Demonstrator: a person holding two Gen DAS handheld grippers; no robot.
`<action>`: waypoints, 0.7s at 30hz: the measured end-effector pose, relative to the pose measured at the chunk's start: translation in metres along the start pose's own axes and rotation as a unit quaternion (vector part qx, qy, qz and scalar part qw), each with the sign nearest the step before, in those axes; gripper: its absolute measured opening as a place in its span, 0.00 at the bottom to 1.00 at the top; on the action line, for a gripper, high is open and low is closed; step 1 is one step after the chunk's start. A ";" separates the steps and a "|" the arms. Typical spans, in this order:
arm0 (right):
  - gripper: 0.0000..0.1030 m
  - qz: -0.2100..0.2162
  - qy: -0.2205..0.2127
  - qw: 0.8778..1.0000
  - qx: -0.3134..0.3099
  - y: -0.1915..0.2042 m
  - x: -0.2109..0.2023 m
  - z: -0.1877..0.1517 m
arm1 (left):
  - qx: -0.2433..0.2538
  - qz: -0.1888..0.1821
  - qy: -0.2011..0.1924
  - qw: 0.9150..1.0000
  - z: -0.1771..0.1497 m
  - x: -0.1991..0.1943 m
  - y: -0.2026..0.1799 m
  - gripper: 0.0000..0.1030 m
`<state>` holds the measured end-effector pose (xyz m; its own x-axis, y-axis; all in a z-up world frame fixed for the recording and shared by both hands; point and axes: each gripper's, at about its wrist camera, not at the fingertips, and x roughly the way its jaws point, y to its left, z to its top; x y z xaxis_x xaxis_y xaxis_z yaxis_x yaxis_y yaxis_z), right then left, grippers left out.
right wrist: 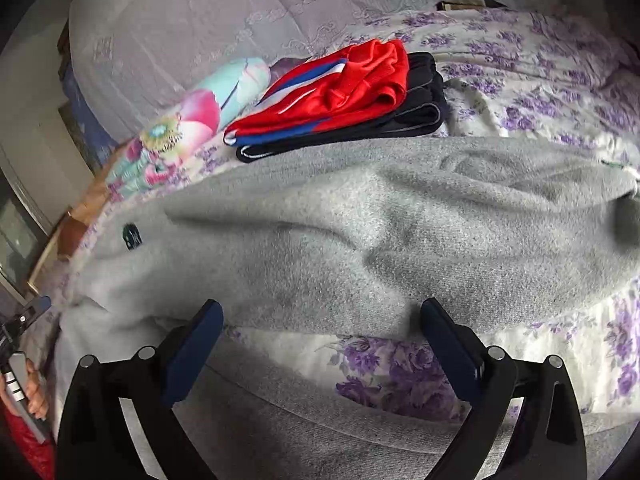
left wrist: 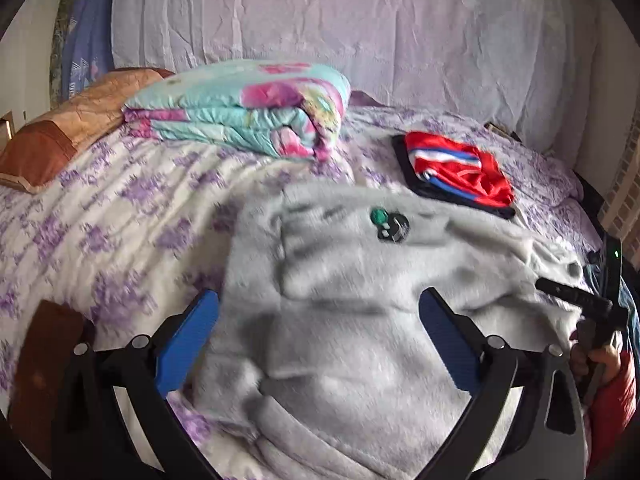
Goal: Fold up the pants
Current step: 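Lay the grey garment flat and open both grippers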
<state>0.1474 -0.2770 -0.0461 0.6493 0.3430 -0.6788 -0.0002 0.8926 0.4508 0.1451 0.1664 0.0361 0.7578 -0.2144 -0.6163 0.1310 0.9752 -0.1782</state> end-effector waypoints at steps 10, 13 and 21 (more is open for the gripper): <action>0.97 0.040 -0.006 0.999 0.031 -0.010 0.002 0.002 | -0.137 -0.058 0.089 0.985 0.055 0.117 0.079 0.94; 0.97 0.055 -0.010 0.998 0.042 -0.014 0.003 0.003 | -0.137 -0.134 0.121 0.974 0.045 0.143 0.077 0.75; 0.97 0.100 -0.050 0.991 0.075 -0.023 -0.013 0.003 | -0.069 -0.157 0.090 0.981 0.048 0.134 0.062 0.43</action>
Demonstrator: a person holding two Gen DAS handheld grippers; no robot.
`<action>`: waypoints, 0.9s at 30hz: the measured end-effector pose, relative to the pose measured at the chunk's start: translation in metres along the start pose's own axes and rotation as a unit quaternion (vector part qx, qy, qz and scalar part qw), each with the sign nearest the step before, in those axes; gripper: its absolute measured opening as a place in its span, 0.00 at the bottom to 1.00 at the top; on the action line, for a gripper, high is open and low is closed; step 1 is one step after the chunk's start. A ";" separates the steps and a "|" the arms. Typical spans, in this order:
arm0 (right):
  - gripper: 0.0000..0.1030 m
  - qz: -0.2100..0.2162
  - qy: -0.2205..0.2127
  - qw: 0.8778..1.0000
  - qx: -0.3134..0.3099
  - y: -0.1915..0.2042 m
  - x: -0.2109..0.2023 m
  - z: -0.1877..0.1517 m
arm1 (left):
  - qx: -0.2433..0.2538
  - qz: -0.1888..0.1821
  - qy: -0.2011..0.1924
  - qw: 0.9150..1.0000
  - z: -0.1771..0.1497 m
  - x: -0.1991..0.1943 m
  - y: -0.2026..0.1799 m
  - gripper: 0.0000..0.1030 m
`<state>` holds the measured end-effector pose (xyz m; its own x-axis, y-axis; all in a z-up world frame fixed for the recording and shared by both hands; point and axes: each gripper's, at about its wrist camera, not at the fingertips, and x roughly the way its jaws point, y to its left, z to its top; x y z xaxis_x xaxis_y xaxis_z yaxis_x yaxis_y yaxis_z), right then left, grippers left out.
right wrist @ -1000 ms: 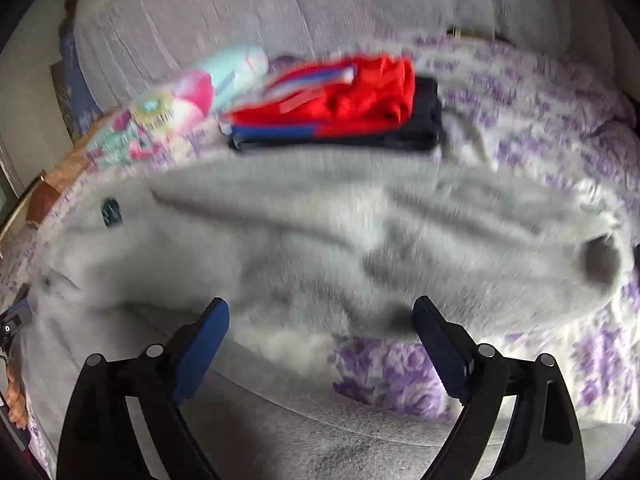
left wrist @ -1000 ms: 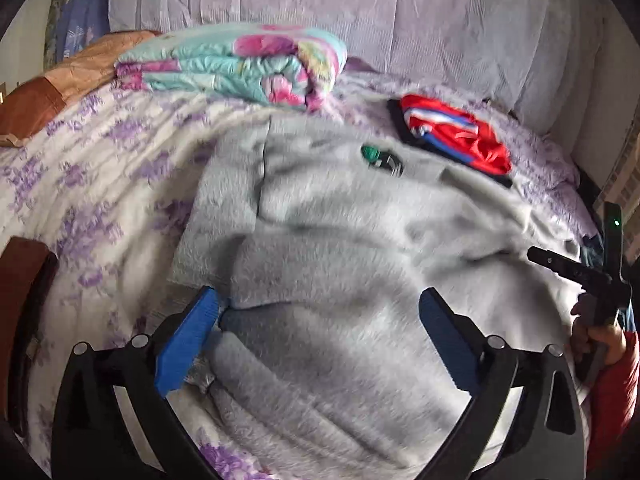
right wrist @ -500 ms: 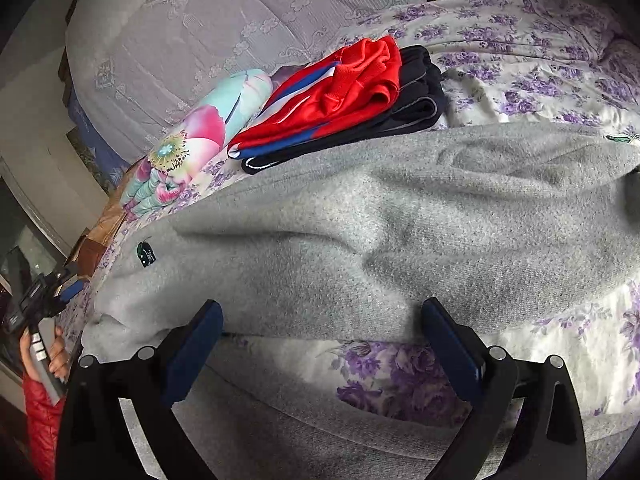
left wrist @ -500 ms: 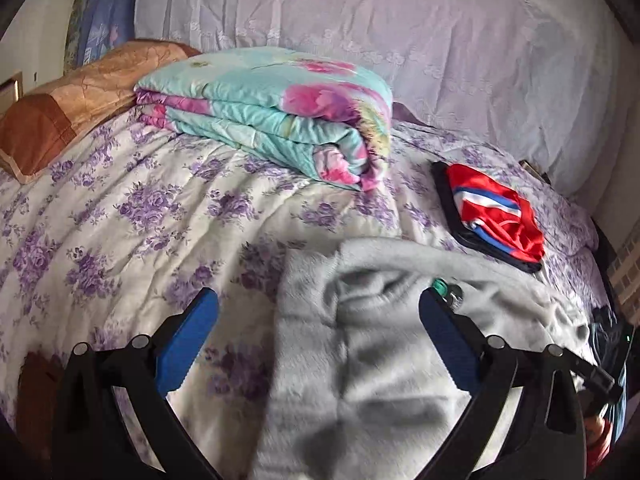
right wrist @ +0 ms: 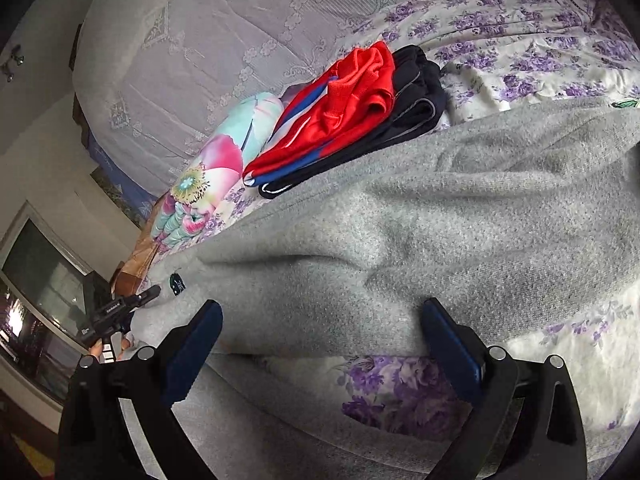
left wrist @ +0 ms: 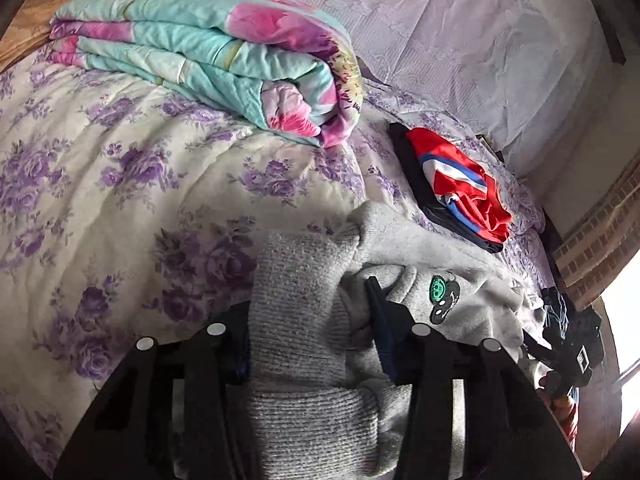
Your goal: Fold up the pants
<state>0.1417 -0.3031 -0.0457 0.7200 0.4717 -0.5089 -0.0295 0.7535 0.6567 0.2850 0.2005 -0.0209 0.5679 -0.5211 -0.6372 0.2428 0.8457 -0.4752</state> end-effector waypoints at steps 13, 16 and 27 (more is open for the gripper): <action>0.34 -0.105 0.099 0.922 -0.360 0.081 0.079 0.087 | 0.004 0.001 -0.009 1.000 0.002 -0.002 0.001 0.43; 0.38 -0.122 0.111 0.899 -0.405 0.078 0.107 0.085 | -0.002 -0.006 -0.006 1.000 0.002 -0.001 0.004 0.43; 0.13 -0.138 0.157 0.889 -0.408 0.065 0.143 0.086 | -0.004 -0.020 -0.012 1.000 0.000 -0.004 0.004 0.43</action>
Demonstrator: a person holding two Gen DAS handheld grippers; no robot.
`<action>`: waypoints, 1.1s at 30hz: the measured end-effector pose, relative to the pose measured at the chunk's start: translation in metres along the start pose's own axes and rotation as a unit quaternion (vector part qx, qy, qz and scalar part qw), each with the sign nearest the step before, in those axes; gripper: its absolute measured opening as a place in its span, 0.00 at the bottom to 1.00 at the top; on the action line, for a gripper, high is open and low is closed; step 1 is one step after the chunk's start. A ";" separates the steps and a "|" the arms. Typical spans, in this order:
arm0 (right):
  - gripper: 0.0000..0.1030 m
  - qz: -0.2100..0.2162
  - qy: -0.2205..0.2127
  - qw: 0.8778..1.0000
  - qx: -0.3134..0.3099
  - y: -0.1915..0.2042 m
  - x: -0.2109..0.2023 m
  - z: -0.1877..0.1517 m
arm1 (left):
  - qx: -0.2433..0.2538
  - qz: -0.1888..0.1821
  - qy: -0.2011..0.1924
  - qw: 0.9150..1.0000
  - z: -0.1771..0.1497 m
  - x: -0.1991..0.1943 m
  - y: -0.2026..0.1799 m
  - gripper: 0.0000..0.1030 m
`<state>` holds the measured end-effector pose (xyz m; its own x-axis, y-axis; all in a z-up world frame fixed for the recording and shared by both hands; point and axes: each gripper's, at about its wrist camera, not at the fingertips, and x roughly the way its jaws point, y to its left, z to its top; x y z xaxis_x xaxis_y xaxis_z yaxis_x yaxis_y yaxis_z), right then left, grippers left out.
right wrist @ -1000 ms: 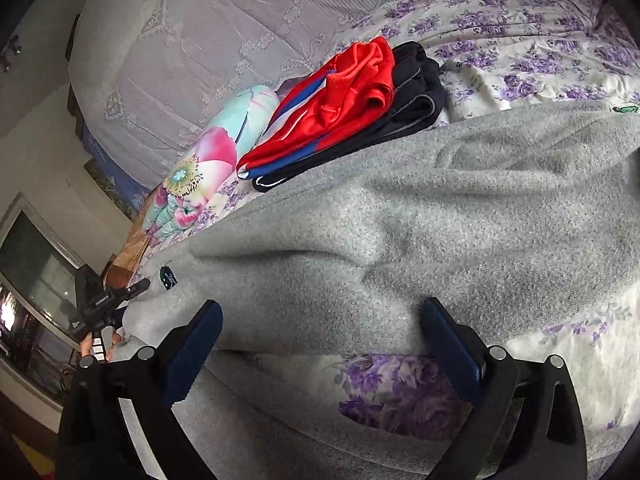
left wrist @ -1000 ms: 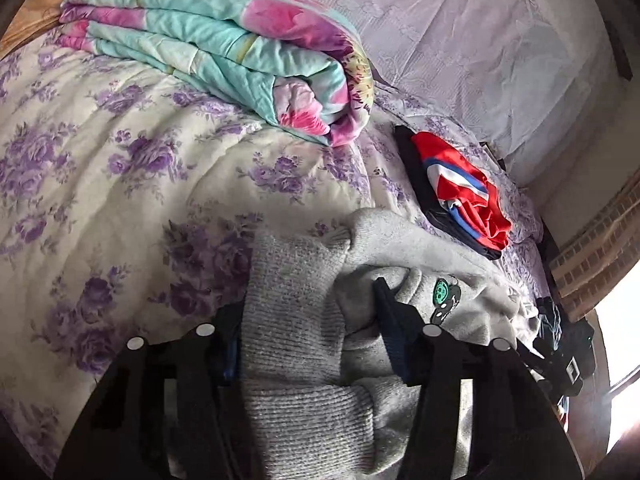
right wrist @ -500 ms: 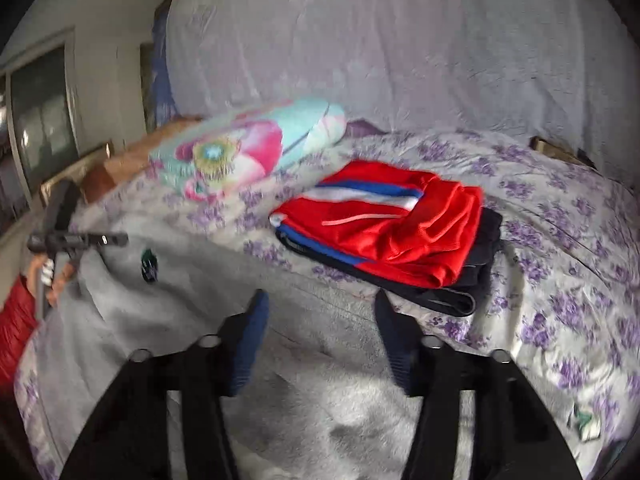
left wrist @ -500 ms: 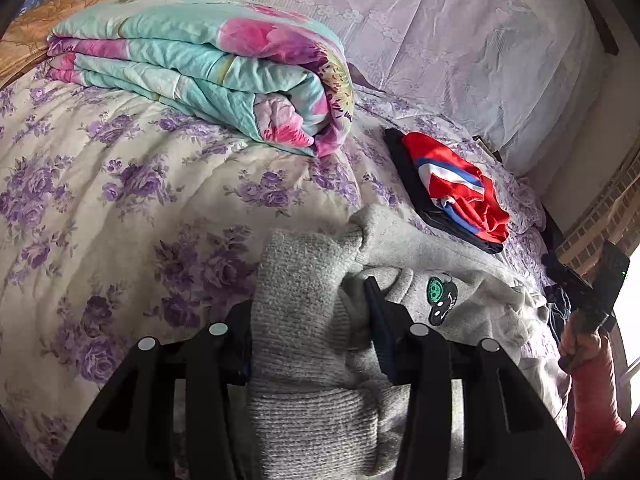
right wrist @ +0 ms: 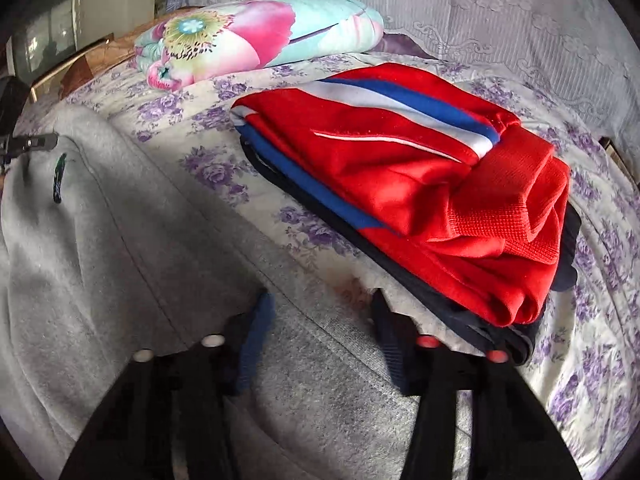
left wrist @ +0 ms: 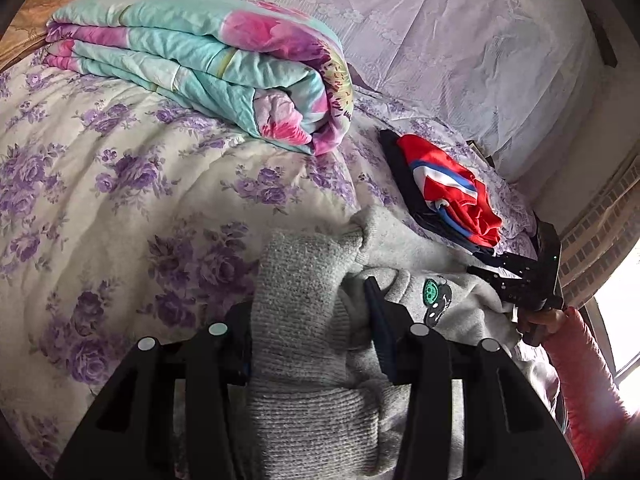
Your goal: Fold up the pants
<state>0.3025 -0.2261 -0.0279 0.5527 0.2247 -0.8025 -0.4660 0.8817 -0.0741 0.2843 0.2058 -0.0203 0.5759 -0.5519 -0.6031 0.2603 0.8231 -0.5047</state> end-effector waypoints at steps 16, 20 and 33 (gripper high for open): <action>0.05 -0.042 -0.121 0.992 0.000 0.155 -0.213 -0.196 | -0.072 -0.087 -0.141 0.984 -0.101 -0.130 -0.022 0.60; 0.05 -0.016 -0.090 0.995 0.030 0.156 -0.193 -0.223 | -0.131 -0.113 -0.111 0.979 -0.140 -0.141 -0.029 0.61; 0.05 0.024 -0.101 0.993 0.061 0.146 -0.187 -0.229 | -0.203 -0.128 -0.076 0.968 -0.129 -0.130 -0.073 0.84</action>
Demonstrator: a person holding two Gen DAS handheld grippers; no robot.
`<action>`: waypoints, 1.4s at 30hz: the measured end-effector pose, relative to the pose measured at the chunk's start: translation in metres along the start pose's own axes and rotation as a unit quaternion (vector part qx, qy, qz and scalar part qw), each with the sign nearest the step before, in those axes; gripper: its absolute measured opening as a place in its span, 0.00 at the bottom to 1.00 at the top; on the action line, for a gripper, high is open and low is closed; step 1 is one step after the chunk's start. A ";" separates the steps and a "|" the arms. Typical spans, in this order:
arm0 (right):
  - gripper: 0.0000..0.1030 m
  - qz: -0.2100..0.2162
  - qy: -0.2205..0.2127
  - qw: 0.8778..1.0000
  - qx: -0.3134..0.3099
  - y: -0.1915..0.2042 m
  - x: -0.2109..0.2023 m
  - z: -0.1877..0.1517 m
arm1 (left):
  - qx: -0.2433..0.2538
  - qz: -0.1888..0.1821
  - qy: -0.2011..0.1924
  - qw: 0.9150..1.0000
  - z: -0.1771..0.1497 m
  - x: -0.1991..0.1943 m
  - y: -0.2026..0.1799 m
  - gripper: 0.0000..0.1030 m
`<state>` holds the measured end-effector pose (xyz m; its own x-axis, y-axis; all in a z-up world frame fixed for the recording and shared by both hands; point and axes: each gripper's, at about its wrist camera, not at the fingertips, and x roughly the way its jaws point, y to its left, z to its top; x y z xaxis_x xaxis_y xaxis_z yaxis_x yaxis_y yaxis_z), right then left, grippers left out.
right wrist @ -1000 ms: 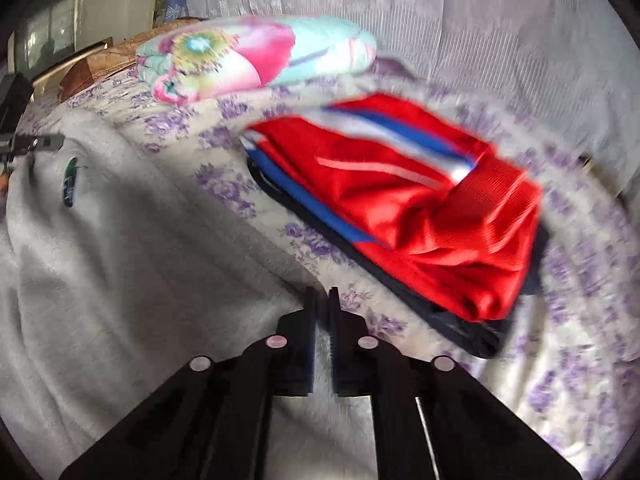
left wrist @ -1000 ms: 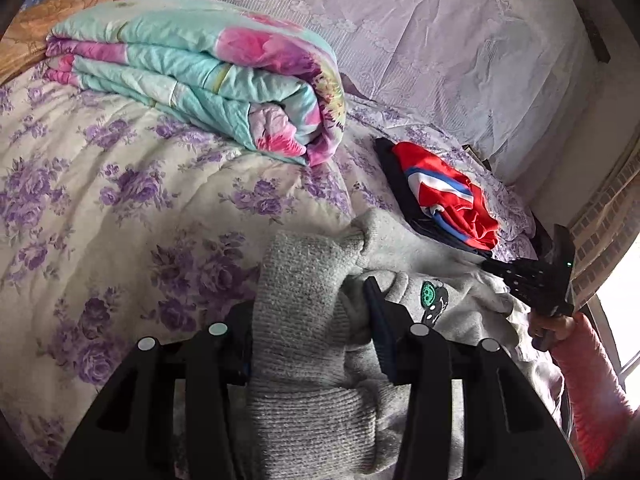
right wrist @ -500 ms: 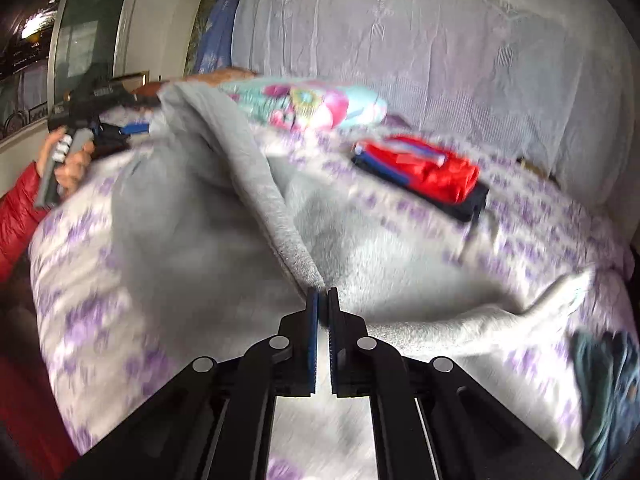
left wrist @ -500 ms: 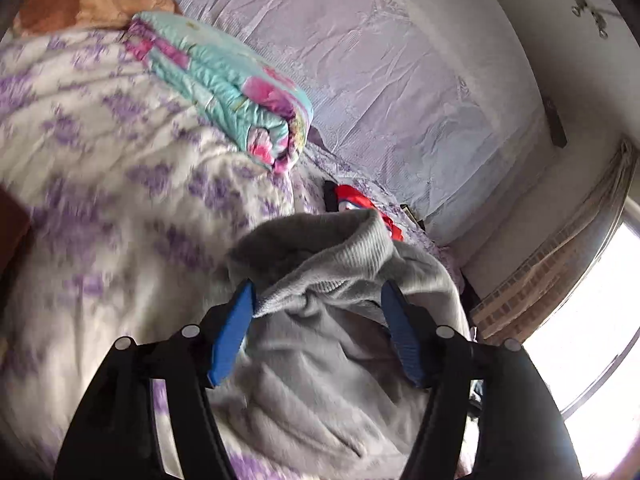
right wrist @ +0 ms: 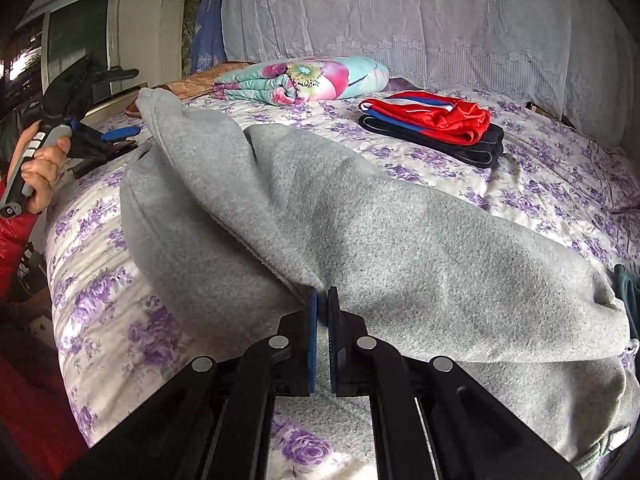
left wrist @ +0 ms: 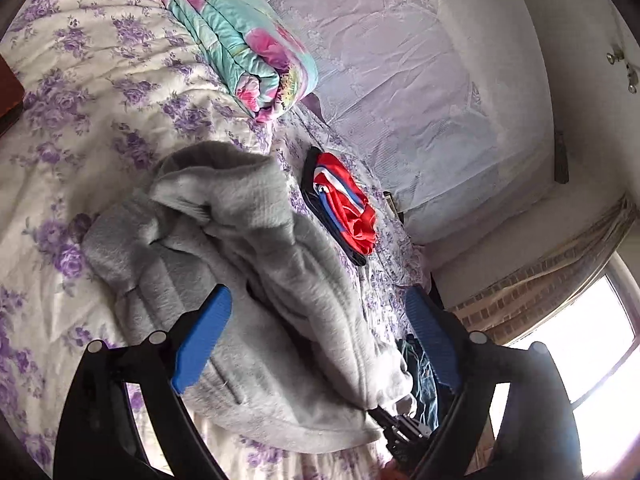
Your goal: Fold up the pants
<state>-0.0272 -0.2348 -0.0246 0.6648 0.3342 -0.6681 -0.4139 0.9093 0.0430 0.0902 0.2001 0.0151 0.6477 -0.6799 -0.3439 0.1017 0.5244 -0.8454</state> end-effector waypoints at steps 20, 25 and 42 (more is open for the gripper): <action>0.07 -0.009 0.020 1.000 -0.017 0.019 -0.022 -0.029 | 0.041 0.034 0.073 0.996 -0.020 0.003 0.067 0.23; 0.09 0.001 0.027 1.000 -0.011 0.017 -0.018 -0.032 | 0.039 0.050 0.043 0.997 -0.019 -0.028 0.052 0.37; 0.06 -0.029 0.023 0.999 -0.035 0.037 -0.036 -0.037 | 0.244 0.108 0.078 0.961 -0.052 0.036 0.000 0.80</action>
<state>-0.0896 -0.2229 -0.0267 0.6605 0.2690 -0.7009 -0.4194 0.9066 -0.0472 0.0741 0.1486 -0.0186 0.5755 -0.5775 -0.5791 0.3446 0.8134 -0.4686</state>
